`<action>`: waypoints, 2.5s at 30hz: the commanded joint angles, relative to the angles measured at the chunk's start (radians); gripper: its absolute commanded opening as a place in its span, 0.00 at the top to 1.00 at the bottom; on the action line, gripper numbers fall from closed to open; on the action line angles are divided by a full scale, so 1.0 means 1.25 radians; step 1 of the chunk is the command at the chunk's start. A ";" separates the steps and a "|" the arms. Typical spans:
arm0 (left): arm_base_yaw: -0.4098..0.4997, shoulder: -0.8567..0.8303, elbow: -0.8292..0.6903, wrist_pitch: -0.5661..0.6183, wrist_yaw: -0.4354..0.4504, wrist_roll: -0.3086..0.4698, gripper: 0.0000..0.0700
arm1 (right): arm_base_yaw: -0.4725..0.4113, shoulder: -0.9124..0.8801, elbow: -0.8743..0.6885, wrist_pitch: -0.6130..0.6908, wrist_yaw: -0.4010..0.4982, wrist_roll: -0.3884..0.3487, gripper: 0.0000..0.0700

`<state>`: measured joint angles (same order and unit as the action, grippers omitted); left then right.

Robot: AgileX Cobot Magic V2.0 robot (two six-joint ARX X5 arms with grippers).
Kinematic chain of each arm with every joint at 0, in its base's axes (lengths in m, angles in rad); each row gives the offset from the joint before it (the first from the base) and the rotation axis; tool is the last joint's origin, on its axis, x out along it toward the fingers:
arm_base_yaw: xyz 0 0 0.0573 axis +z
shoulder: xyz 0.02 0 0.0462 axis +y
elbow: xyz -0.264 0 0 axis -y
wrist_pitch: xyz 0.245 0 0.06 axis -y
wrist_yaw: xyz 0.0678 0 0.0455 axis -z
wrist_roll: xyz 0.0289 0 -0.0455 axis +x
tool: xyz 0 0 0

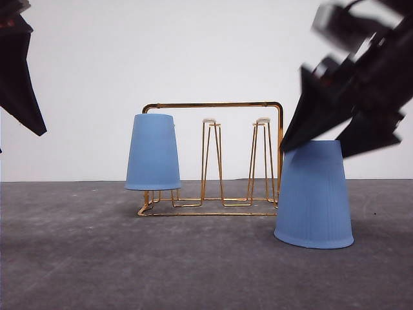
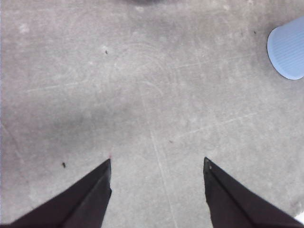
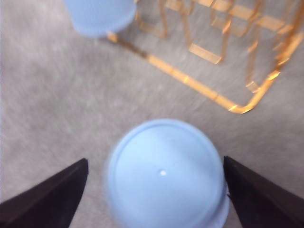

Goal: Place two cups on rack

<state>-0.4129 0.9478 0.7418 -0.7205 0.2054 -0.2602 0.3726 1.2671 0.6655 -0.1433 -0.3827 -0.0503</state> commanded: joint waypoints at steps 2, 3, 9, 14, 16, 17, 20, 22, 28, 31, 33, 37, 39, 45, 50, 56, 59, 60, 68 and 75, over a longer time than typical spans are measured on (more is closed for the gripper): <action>-0.003 0.004 0.004 0.006 -0.002 -0.011 0.50 | 0.012 0.054 0.008 0.015 0.016 0.012 0.25; -0.003 0.004 0.004 0.006 -0.002 -0.011 0.50 | 0.013 0.065 0.008 0.014 0.019 0.013 0.32; -0.003 0.004 0.004 0.006 -0.002 -0.011 0.50 | 0.014 0.057 0.026 -0.036 0.012 0.050 0.56; -0.003 0.004 0.004 0.006 -0.002 -0.011 0.50 | 0.014 0.044 0.154 -0.257 0.019 0.059 0.56; -0.003 0.004 0.004 0.006 -0.002 -0.011 0.50 | 0.014 0.044 0.217 -0.329 0.027 0.059 0.56; -0.003 0.004 0.004 0.006 -0.002 -0.011 0.50 | 0.015 0.044 0.250 -0.356 0.036 0.058 0.56; -0.003 0.004 0.004 0.006 -0.002 -0.011 0.50 | 0.019 0.044 0.340 -0.400 0.068 0.052 0.56; -0.003 0.004 0.004 0.008 -0.002 -0.011 0.50 | 0.019 0.044 0.386 -0.392 0.096 0.045 0.56; -0.003 0.004 0.004 0.011 -0.002 -0.011 0.50 | 0.019 0.060 0.449 -0.273 0.124 0.034 0.56; -0.003 0.004 0.004 0.011 -0.002 -0.011 0.50 | 0.017 0.079 0.449 -0.211 0.132 0.034 0.56; -0.003 0.004 0.004 0.011 -0.002 -0.011 0.50 | 0.017 0.099 0.449 -0.181 0.140 0.031 0.56; -0.003 0.004 0.004 0.011 -0.002 -0.011 0.50 | 0.018 0.151 0.449 -0.145 0.141 0.028 0.56; -0.003 0.004 0.004 0.011 -0.002 -0.011 0.50 | 0.018 0.184 0.449 -0.142 0.141 0.028 0.56; -0.003 0.004 0.004 0.011 -0.002 -0.011 0.50 | 0.018 0.276 0.449 -0.137 0.139 0.028 0.54; -0.003 0.004 0.004 0.011 -0.002 -0.011 0.50 | 0.018 0.328 0.449 -0.136 0.140 0.028 0.41; -0.003 0.004 0.004 0.007 -0.002 -0.011 0.50 | 0.018 0.338 0.450 -0.139 0.139 0.030 0.15; -0.003 0.004 0.004 0.007 -0.002 -0.011 0.50 | 0.018 0.324 0.464 -0.173 0.139 0.037 0.13; -0.003 0.004 0.004 0.007 -0.002 -0.011 0.50 | 0.018 0.317 0.476 -0.197 0.140 0.039 0.13; -0.003 0.004 0.004 0.007 -0.002 -0.011 0.50 | 0.016 0.246 0.614 -0.552 0.138 0.062 0.14; -0.004 0.004 0.004 0.007 -0.002 -0.011 0.50 | 0.020 0.162 0.547 -0.642 0.109 0.037 0.23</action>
<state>-0.4129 0.9478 0.7418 -0.7146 0.2054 -0.2745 0.3920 1.4784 1.3572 -0.9575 -0.2357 0.0080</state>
